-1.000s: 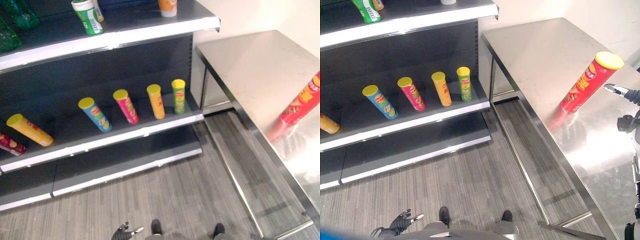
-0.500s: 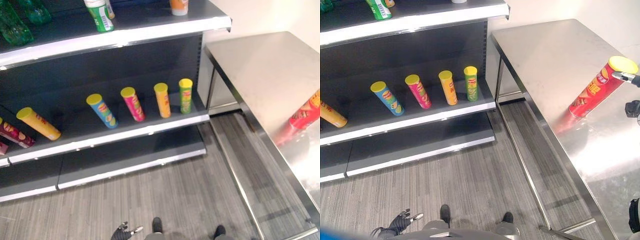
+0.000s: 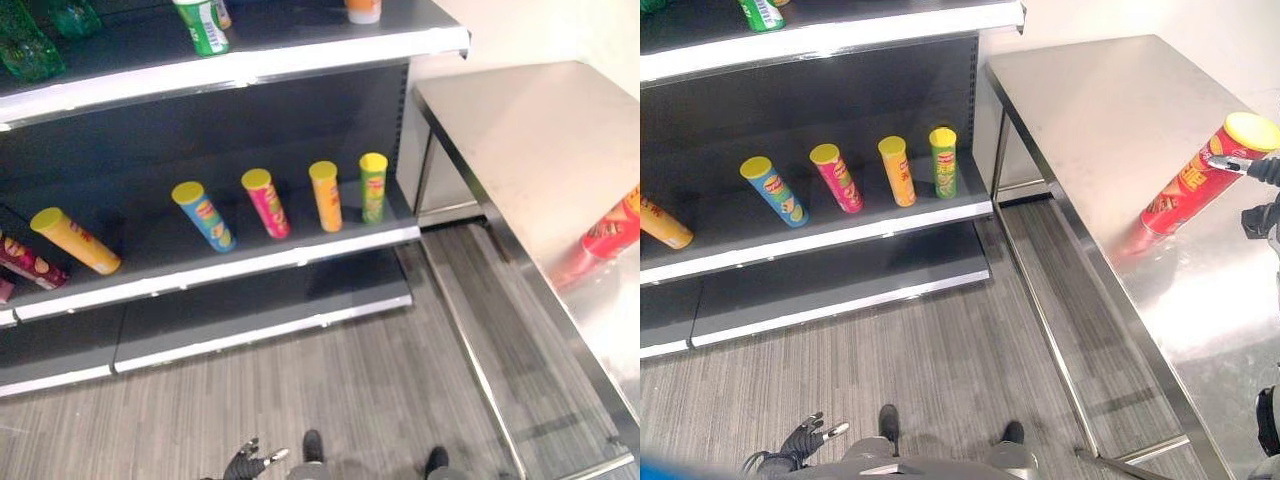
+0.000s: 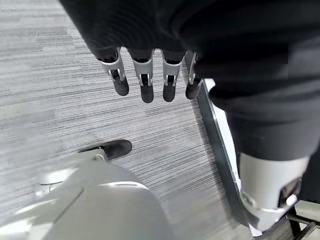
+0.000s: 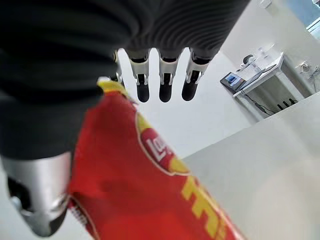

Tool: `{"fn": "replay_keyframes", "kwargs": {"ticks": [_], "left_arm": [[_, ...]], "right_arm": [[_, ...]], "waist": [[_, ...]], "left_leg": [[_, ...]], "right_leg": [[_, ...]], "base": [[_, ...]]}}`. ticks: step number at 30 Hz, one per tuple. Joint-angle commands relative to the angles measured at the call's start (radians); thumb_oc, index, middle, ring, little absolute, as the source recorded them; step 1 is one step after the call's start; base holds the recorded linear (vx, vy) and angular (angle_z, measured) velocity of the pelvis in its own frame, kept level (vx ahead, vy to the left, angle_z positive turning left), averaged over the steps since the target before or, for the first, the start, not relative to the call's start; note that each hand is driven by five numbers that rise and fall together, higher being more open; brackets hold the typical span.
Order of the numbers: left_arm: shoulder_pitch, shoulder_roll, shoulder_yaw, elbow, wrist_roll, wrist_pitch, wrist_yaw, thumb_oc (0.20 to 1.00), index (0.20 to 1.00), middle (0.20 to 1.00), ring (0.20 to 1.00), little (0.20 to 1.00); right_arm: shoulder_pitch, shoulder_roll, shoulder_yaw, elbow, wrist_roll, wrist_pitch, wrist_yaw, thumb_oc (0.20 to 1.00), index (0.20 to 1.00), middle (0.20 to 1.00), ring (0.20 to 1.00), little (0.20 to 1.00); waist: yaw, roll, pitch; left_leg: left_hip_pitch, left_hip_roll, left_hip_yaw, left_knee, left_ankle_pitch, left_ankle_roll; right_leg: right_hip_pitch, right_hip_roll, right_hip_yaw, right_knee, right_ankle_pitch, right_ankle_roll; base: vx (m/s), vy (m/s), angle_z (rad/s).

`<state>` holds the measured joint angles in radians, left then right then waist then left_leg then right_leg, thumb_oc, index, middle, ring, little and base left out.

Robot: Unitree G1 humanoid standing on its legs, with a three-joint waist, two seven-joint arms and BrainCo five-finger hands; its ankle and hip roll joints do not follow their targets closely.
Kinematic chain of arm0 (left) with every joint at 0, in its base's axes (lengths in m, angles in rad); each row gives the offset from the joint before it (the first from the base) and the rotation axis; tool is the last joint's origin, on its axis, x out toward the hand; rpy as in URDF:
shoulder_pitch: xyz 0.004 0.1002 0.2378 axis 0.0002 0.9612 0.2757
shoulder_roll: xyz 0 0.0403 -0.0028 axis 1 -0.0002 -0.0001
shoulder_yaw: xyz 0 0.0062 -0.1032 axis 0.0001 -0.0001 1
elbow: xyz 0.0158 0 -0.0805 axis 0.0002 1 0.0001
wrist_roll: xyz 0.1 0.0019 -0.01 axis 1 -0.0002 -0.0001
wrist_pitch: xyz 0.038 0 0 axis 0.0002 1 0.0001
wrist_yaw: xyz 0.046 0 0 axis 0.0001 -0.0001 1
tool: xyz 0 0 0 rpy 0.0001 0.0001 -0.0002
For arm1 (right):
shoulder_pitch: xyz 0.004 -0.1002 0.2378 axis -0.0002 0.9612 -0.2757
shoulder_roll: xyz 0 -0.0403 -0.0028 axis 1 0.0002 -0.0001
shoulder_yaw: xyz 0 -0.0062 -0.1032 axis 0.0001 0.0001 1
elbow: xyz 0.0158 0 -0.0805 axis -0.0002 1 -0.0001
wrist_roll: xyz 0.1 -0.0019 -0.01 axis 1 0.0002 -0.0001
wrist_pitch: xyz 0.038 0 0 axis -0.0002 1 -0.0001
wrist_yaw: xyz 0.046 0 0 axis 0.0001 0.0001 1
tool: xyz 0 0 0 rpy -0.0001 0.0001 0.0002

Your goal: Put the goods on the table back onto the shelves and tidy them up.

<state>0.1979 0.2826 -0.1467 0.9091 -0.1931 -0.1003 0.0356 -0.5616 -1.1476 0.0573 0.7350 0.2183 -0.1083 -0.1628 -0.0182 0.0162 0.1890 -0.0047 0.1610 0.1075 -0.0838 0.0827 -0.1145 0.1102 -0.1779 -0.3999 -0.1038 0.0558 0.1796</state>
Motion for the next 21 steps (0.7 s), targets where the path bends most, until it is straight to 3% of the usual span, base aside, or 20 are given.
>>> {"fn": "replay_keyframes", "kwargs": {"ticks": [1, 14, 15, 16, 17, 21], "left_arm": [[-0.039, 0.058, -0.036, 0.012, -0.031, -0.029, 0.008, 1.000, 1.000, 1.000, 1.000, 1.000], [-0.045, 0.059, -0.040, 0.018, -0.039, -0.030, 0.016, 1.000, 1.000, 1.000, 1.000, 1.000], [-0.045, 0.059, -0.040, 0.019, -0.039, -0.030, 0.016, 1.000, 1.000, 1.000, 1.000, 1.000], [-0.046, 0.059, -0.040, 0.020, -0.038, -0.030, 0.016, 1.000, 1.000, 1.000, 1.000, 1.000], [-0.046, 0.059, -0.040, 0.021, -0.038, -0.030, 0.016, 1.000, 1.000, 1.000, 1.000, 1.000], [-0.048, 0.058, -0.038, 0.022, -0.040, -0.031, 0.015, 1.000, 1.000, 1.000, 1.000, 1.000]], "right_arm": [[-0.118, -0.075, 0.079, 0.021, 0.022, -0.027, -0.014, 1.000, 1.000, 1.000, 1.000, 1.000], [-0.184, -0.055, 0.150, 0.061, 0.018, -0.020, -0.007, 1.000, 1.000, 1.000, 1.000, 1.000], [-0.185, -0.054, 0.153, 0.061, 0.020, -0.021, -0.005, 0.802, 0.802, 0.802, 0.802, 0.802], [-0.183, -0.053, 0.155, 0.061, 0.021, -0.019, 0.000, 0.448, 0.448, 0.448, 0.448, 0.448], [-0.183, -0.053, 0.155, 0.062, 0.021, -0.019, 0.000, 0.200, 0.200, 0.200, 0.200, 0.200], [-0.181, -0.059, 0.181, 0.063, 0.018, -0.014, 0.027, 0.200, 0.200, 0.200, 0.200, 0.200]], "waist": [[0.030, -0.054, -0.003], [0.038, -0.054, -0.001], [0.038, -0.054, -0.001], [0.039, -0.054, 0.000], [0.039, -0.054, 0.000], [0.040, -0.058, 0.003]], "left_leg": [[0.028, 0.008, -0.024, 0.045, -0.092, -0.031], [0.029, 0.006, -0.030, 0.043, -0.090, -0.032], [0.029, 0.006, -0.031, 0.044, -0.090, -0.032], [0.029, 0.005, -0.032, 0.043, -0.090, -0.032], [0.029, 0.005, -0.032, 0.043, -0.090, -0.032], [0.027, 0.005, -0.033, 0.044, -0.089, -0.033]], "right_leg": [[-0.009, 0.046, 0.048, 0.047, -0.148, -0.043], [-0.005, 0.045, 0.044, 0.047, -0.149, -0.044], [-0.005, 0.045, 0.042, 0.046, -0.148, -0.044], [-0.005, 0.044, 0.042, 0.047, -0.148, -0.044], [-0.004, 0.044, 0.042, 0.047, -0.148, -0.044], [-0.006, 0.043, 0.038, 0.049, -0.148, -0.043]], "base": [[0.00, -0.001, 0.10], [0.00, 0.000, 0.01], [0.00, 0.000, 0.00], [0.00, 0.000, 0.00], [0.00, 0.000, 0.00], [0.00, 0.000, 0.00]]}}
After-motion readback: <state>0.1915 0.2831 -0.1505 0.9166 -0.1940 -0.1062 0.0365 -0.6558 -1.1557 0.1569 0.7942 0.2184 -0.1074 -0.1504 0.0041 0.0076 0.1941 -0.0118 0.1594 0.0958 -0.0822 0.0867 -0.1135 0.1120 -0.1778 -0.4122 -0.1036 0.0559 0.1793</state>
